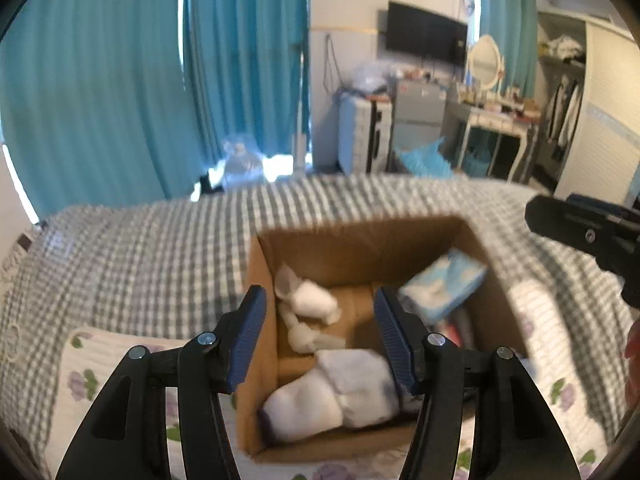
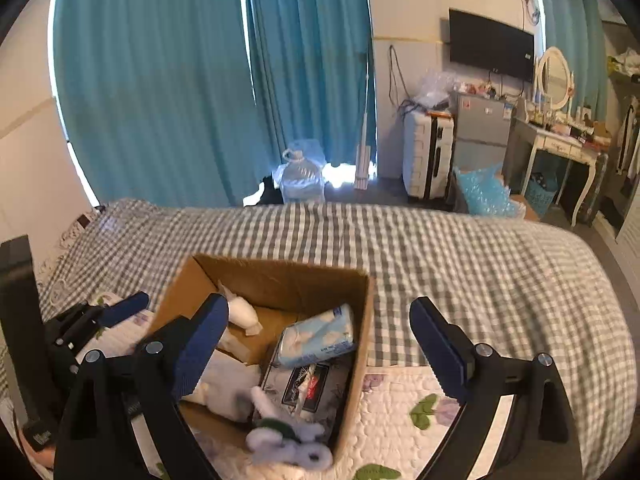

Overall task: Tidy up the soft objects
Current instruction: 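Carry the tissue pack and cloth over the box and open both tools, then move both tools back from the box to the remaining items, then grasp the rolled white sock with the left tool while the right grasps the cream lace fabric, then carry the sock and lace fabric over the box and open both tools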

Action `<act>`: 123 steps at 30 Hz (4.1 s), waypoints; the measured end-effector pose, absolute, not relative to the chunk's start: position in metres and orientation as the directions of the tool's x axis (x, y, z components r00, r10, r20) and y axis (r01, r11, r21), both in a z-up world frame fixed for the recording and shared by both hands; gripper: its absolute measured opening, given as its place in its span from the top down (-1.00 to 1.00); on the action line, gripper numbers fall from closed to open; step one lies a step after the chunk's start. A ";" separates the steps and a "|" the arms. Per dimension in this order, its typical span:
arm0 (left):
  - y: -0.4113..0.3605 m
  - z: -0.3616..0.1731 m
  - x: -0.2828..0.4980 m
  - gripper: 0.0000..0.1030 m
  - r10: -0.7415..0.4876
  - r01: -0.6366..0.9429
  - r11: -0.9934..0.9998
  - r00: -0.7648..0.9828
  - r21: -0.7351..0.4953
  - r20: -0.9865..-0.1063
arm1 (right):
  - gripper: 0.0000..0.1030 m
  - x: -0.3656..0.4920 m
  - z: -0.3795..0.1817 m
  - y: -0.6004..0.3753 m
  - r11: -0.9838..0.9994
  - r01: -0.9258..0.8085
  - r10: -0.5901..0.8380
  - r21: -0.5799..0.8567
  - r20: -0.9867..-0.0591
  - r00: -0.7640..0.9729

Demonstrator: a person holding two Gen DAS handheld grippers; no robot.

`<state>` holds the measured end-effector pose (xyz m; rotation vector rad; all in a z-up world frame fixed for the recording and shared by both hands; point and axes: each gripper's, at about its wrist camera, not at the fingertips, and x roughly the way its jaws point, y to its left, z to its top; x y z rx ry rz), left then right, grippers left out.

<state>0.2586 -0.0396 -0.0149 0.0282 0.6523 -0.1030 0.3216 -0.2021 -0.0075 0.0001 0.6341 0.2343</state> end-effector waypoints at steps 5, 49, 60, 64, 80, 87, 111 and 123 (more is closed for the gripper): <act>-0.044 0.049 0.207 -0.11 -0.072 0.103 0.994 0.860 0.034 -0.505 | -0.80 0.272 0.047 -0.210 0.974 -0.222 0.217 0.053 -0.518 0.827; -0.050 -0.033 0.086 -0.52 0.062 -0.078 0.997 0.827 -0.004 -0.559 | -1.00 0.143 -0.026 -0.233 0.950 -0.312 0.260 0.009 -0.576 0.775; -0.055 -0.160 0.126 -0.46 -0.021 -0.069 0.994 0.641 -0.086 -0.767 | -1.00 0.206 -0.128 -0.215 0.942 -0.334 0.256 0.039 -0.727 0.637; -0.062 -0.185 0.132 -0.45 -0.051 -0.038 0.995 0.611 -0.094 -0.790 | -1.00 0.228 -0.159 -0.203 0.940 -0.335 0.263 0.064 -0.761 0.592; -0.041 -0.182 0.124 0.47 -0.076 -0.049 0.989 0.654 -0.142 -0.753 | 0.57 0.255 -0.200 -0.159 0.928 -0.367 0.269 0.069 -0.805 0.529; -0.026 -0.138 0.115 0.47 -0.049 -0.024 0.995 0.710 -0.094 -0.702 | 0.58 0.222 -0.160 -0.165 0.923 -0.386 0.256 0.014 -0.769 0.586; -0.021 0.049 0.143 0.47 -0.102 0.124 0.992 0.885 0.020 -0.454 | 0.58 0.198 0.043 -0.169 0.949 -0.315 0.261 -0.017 -0.518 0.814; -0.046 -0.024 0.260 0.46 -0.173 0.246 0.967 0.826 0.067 -0.536 | 0.58 0.340 -0.032 -0.164 0.962 -0.268 0.234 0.042 -0.633 0.738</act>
